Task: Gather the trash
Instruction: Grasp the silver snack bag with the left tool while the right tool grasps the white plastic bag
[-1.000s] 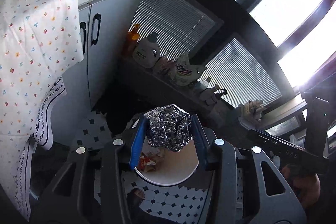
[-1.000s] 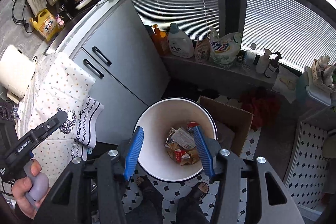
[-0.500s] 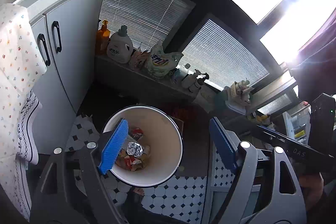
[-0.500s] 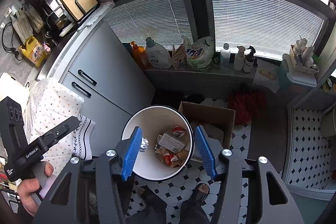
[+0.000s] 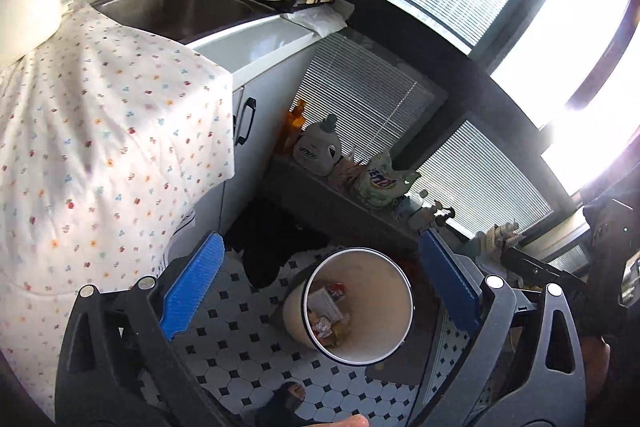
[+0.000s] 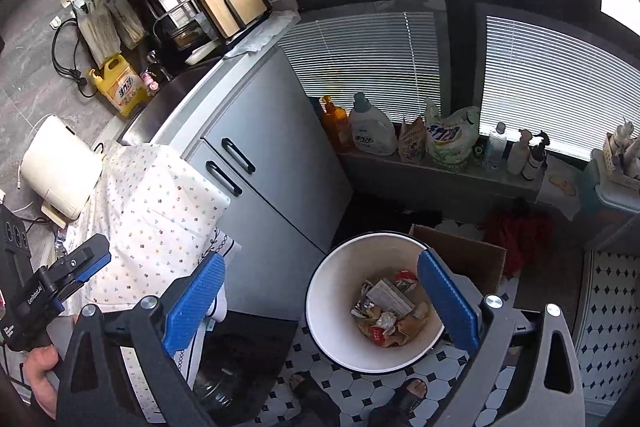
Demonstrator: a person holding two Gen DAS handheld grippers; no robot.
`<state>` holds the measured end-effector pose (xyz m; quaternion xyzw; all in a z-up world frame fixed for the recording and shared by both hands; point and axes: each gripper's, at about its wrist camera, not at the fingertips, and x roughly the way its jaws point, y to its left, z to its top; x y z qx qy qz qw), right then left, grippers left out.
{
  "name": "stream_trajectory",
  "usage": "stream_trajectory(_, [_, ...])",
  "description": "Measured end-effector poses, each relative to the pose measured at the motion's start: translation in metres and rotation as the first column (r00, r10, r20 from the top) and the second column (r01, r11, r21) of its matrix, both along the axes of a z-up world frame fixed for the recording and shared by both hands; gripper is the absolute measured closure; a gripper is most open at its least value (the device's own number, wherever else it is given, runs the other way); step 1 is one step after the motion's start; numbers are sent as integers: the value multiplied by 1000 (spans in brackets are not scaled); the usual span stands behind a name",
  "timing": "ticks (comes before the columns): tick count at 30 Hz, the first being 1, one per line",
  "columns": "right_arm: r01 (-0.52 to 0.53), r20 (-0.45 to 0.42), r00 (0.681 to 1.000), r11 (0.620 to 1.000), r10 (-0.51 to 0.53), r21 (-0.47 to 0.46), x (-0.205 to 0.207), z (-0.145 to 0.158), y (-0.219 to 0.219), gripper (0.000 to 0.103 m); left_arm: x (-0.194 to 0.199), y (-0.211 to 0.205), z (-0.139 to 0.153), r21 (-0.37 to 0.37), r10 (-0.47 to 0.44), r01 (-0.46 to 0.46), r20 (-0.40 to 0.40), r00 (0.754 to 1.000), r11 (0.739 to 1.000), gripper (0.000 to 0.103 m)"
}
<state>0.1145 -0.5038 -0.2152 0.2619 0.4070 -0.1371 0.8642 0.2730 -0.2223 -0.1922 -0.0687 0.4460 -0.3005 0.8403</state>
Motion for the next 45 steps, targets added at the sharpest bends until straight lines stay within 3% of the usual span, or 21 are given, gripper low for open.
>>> stream_trajectory(8, [-143,53,988,990,142,19,60,17,67,8,11,96,21,19,191,-192,43,981,981,6])
stream_trajectory(22, [-347,88,934,938,345,2,147,36,197,8,29,253,28,10,435,-436,75,897,900,6])
stream_trajectory(29, [-419,102,903,908,417,-8,183,39,260,8,39,317,27,11,502,-505,83,861,863,6])
stream_trajectory(35, [-459,112,883,889,457,-8,212,35,310,9,51,359,29,15,512,-518,123,850,856,6])
stream_trajectory(41, [-509,118,854,861,506,-3,232,28,357,16,76,393,27,-2,533,-538,132,835,843,6])
stream_trajectory(45, [-511,120,854,859,506,14,247,23,374,22,99,411,25,-3,535,-540,134,834,842,6])
